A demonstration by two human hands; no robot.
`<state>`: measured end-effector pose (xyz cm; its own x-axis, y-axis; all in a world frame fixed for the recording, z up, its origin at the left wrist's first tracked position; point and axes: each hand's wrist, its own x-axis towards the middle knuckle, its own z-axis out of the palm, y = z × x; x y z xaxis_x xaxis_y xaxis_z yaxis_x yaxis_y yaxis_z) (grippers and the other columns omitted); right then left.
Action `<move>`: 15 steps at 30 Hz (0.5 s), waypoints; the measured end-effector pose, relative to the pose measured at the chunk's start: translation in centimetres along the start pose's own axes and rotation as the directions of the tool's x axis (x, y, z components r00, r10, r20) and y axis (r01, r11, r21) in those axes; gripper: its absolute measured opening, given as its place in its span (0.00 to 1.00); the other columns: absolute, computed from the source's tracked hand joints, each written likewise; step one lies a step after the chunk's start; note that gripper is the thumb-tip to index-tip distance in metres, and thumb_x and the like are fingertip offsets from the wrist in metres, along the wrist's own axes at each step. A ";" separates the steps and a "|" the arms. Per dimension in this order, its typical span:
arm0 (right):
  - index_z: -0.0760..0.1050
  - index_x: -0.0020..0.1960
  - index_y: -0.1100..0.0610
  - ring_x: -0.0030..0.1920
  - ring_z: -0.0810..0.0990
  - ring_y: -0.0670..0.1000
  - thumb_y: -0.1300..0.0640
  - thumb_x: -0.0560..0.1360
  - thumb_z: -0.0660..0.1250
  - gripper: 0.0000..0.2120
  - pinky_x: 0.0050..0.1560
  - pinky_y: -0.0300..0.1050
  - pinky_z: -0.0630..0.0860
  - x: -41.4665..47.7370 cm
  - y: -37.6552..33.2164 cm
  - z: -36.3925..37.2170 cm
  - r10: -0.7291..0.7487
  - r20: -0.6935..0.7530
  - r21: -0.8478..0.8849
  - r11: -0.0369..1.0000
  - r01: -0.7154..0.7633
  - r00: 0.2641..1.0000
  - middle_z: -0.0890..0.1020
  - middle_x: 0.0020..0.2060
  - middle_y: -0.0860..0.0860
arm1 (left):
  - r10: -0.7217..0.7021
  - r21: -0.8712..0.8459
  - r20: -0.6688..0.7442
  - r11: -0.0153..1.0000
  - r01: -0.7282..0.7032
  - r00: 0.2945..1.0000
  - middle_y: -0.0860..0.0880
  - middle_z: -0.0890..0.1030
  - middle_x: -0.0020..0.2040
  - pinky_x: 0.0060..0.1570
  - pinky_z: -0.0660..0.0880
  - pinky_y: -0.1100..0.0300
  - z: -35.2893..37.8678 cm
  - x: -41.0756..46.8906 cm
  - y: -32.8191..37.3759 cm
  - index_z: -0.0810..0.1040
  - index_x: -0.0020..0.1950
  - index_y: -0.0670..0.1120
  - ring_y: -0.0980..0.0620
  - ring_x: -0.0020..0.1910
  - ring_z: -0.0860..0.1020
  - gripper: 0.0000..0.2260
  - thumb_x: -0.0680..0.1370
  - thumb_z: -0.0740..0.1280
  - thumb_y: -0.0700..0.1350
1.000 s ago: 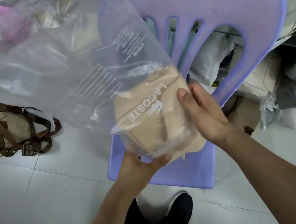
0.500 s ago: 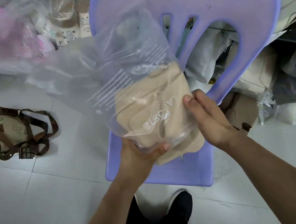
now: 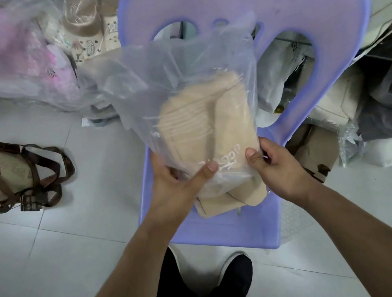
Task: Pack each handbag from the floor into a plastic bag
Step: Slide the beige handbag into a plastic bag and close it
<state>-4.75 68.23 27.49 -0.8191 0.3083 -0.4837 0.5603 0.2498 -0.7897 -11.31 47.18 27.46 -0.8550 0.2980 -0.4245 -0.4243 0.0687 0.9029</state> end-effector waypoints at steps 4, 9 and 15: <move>0.74 0.52 0.48 0.45 0.78 0.47 0.46 0.85 0.59 0.08 0.46 0.42 0.73 -0.1 0.5 0.4 0.079 -0.019 0.060 0.995 -0.077 0.997 0.80 0.42 0.43 | -0.027 0.114 0.063 0.993 0.019 0.998 0.50 0.79 0.65 0.60 0.78 0.58 0.8 0.3 -2.3 0.64 0.74 0.47 0.53 0.63 0.79 0.38 0.70 0.80 0.43; 0.71 0.64 0.40 0.59 0.80 0.45 0.37 0.82 0.59 0.14 0.64 0.50 0.76 0.1 0.5 0.8 0.181 0.038 0.168 0.968 -0.185 0.983 0.82 0.56 0.42 | -0.148 0.246 0.056 0.961 0.130 0.987 0.58 0.76 0.65 0.51 0.72 0.77 0.8 -1.4 -4.3 0.60 0.74 0.54 0.67 0.61 0.75 0.36 0.73 0.77 0.48; 0.70 0.59 0.34 0.59 0.81 0.48 0.29 0.80 0.53 0.15 0.67 0.56 0.75 1.1 -1.1 0.2 0.273 0.061 0.136 0.951 -0.279 0.960 0.81 0.58 0.43 | -0.229 0.263 -0.064 0.935 0.238 0.971 0.61 0.80 0.53 0.38 0.73 0.73 0.8 -0.6 -2.3 0.71 0.63 0.60 0.69 0.45 0.78 0.15 0.78 0.70 0.53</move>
<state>-6.32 68.12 27.72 -0.6413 0.3079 -0.7028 0.7443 0.0272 -0.6673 -9.58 47.64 25.66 -0.7526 0.2125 -0.6232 -0.5216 0.3852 0.7612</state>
